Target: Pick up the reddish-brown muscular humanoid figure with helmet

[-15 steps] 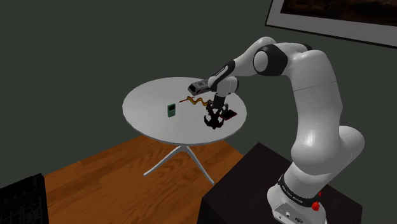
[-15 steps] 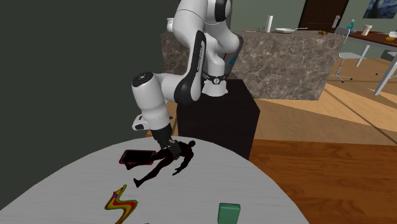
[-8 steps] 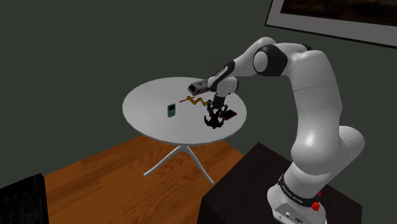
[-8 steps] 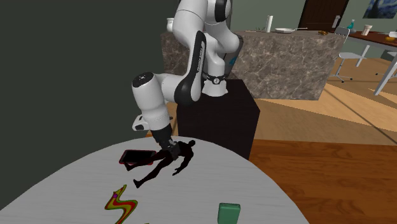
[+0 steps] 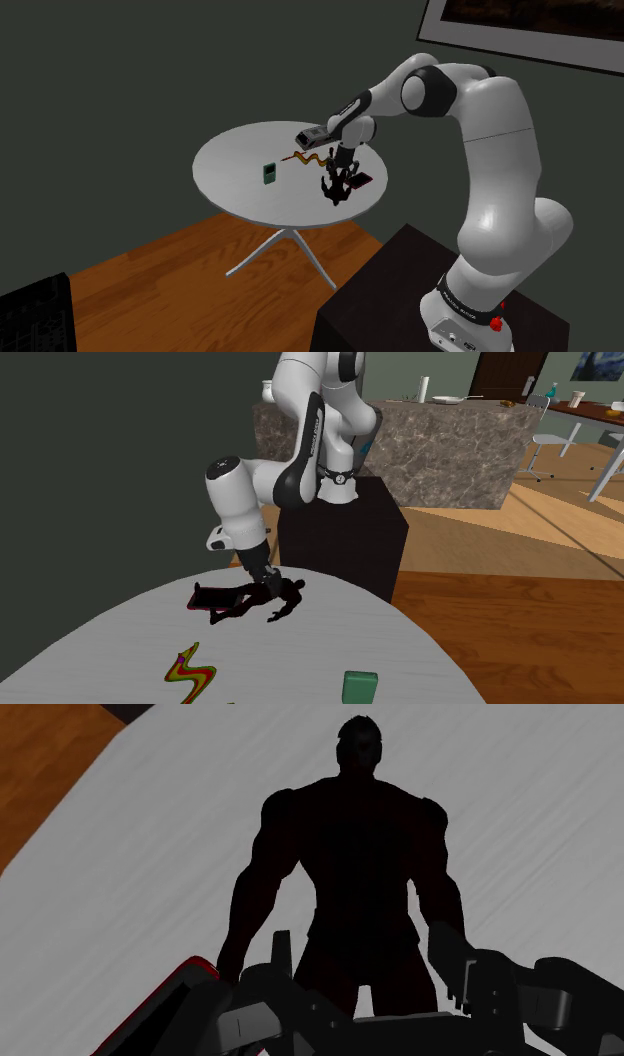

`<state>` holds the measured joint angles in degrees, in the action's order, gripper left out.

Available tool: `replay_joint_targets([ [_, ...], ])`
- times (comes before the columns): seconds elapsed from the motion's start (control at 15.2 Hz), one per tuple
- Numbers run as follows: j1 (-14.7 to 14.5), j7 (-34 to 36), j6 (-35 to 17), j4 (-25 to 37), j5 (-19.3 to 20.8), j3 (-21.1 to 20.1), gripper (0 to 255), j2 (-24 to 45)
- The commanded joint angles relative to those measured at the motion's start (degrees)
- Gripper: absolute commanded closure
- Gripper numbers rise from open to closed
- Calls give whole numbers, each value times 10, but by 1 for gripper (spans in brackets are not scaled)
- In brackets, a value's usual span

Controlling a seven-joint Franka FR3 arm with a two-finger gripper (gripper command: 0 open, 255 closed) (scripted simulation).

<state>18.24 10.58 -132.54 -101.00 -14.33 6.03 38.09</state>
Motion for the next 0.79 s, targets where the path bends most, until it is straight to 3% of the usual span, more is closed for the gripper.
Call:
replay_joint_targets([
  [0.0, -1, 3, 12, 0, 3, 2, 255, -12],
  [0.73, -5, 14, 58, 0, 13, 9, 255, -60],
])
